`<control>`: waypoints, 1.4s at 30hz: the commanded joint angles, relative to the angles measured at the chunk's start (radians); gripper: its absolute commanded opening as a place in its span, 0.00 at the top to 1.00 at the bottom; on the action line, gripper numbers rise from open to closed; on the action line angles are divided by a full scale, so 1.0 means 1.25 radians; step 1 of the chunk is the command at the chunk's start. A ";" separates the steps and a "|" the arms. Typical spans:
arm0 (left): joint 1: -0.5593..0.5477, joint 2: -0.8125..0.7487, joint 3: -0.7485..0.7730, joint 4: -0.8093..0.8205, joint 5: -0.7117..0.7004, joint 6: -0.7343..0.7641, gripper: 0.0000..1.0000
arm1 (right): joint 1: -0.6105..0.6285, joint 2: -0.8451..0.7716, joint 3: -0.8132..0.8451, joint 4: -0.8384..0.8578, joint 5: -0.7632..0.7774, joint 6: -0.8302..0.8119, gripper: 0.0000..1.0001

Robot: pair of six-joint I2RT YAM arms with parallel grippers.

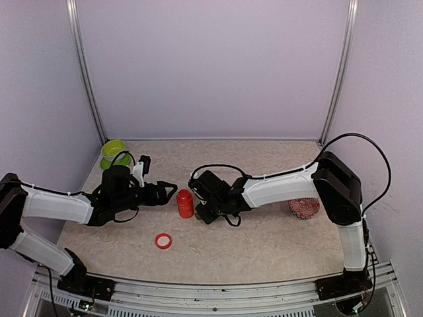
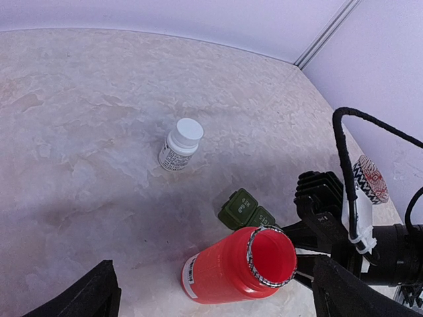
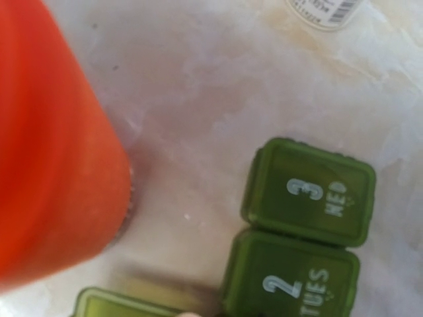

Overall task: Sort the pills into containers
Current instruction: Adjust the pill container at the center of the board.

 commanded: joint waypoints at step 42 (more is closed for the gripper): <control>0.003 0.004 -0.007 0.020 0.000 -0.005 0.01 | 0.007 -0.081 -0.004 0.006 0.031 -0.017 0.91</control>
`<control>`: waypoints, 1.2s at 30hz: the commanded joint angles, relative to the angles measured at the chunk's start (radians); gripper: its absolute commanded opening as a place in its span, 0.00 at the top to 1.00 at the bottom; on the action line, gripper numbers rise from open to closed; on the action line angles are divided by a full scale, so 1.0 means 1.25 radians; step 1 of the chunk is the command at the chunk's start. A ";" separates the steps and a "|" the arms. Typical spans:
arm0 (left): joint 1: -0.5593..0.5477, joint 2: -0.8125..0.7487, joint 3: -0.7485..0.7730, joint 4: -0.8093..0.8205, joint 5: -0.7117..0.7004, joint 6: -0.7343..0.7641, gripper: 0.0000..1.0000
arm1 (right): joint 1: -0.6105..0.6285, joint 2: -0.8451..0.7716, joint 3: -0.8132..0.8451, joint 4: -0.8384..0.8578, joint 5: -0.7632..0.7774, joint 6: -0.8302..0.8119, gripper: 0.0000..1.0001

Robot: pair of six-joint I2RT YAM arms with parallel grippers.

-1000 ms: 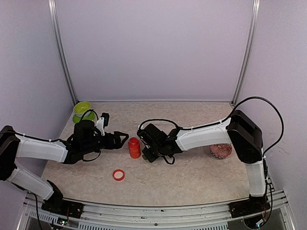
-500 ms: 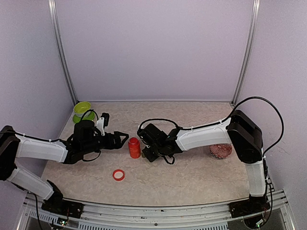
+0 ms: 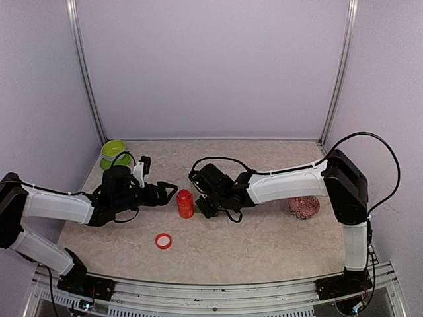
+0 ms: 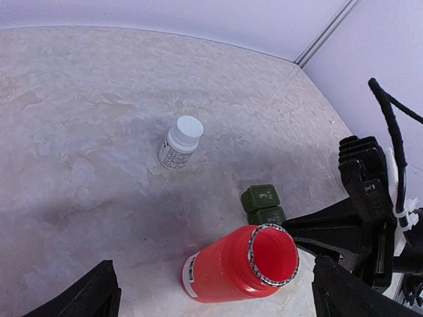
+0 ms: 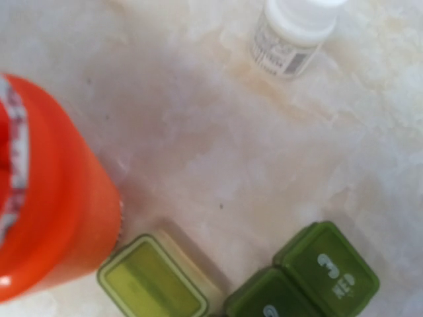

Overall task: Sort the pills into containers
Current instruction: Adjust the pill container at the center of the board.

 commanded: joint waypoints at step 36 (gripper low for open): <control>-0.003 -0.002 -0.005 0.018 0.007 -0.003 0.01 | -0.075 0.015 0.034 -0.028 -0.007 0.022 0.48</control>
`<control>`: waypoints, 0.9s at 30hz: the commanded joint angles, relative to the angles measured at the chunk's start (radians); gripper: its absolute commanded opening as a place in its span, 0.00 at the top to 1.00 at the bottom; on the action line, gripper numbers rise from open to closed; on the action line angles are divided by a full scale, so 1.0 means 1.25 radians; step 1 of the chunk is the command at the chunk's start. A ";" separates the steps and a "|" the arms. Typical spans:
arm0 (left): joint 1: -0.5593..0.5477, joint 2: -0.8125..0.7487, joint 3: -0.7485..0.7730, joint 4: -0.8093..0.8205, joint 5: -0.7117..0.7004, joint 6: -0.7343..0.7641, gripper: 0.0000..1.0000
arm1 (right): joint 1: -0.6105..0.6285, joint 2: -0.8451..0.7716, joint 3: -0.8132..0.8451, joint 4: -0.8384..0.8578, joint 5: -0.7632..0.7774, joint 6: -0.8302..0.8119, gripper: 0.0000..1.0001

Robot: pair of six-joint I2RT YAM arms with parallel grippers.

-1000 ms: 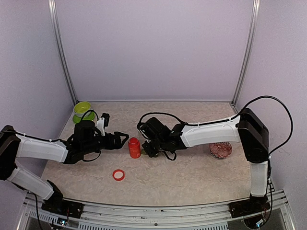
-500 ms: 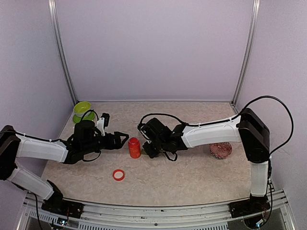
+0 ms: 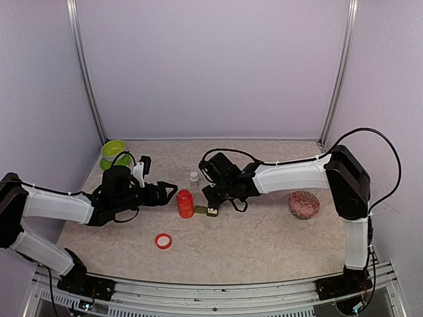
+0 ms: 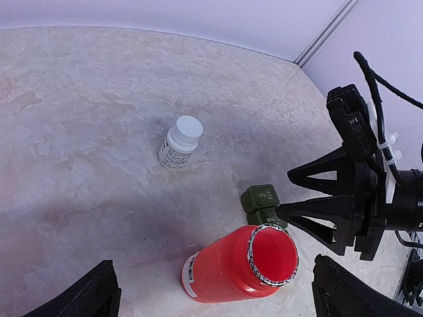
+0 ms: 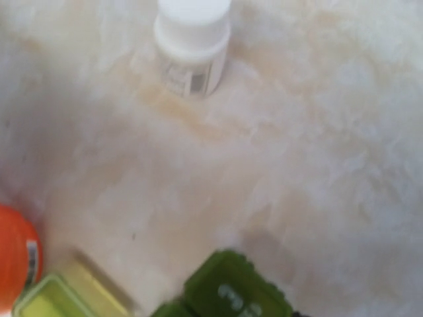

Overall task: Sort the pills into containers
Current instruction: Adjust the pill container at the center of the board.

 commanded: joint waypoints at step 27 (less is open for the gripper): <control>-0.006 0.016 0.000 0.022 0.009 -0.004 0.01 | -0.005 0.041 0.052 -0.038 0.009 0.008 0.44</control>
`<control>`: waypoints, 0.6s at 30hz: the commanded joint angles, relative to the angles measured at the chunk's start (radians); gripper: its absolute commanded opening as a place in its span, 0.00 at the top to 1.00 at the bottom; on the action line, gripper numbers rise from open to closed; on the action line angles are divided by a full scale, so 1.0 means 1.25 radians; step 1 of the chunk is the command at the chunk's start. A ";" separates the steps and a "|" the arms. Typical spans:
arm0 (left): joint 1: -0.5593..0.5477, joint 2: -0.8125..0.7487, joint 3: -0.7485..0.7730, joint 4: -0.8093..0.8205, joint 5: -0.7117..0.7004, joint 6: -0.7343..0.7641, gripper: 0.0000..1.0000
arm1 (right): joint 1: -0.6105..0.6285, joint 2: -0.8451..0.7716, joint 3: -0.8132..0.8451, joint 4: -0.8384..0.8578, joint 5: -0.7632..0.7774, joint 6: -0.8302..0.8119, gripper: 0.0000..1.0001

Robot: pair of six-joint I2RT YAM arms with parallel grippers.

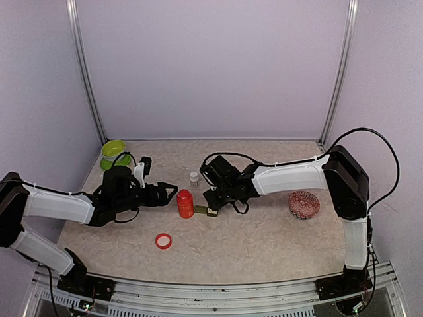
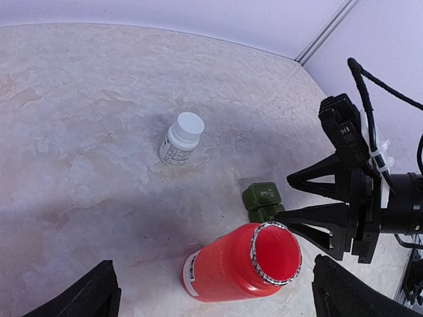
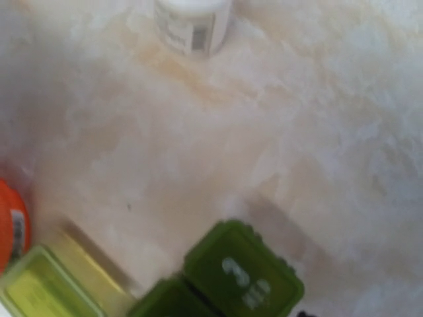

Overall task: Sort the pills into containers
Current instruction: Adjust the pill container at the center of the board.

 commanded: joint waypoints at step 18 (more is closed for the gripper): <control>-0.005 0.009 -0.001 0.020 0.008 -0.003 0.01 | -0.034 0.133 0.137 -0.102 0.096 0.032 0.36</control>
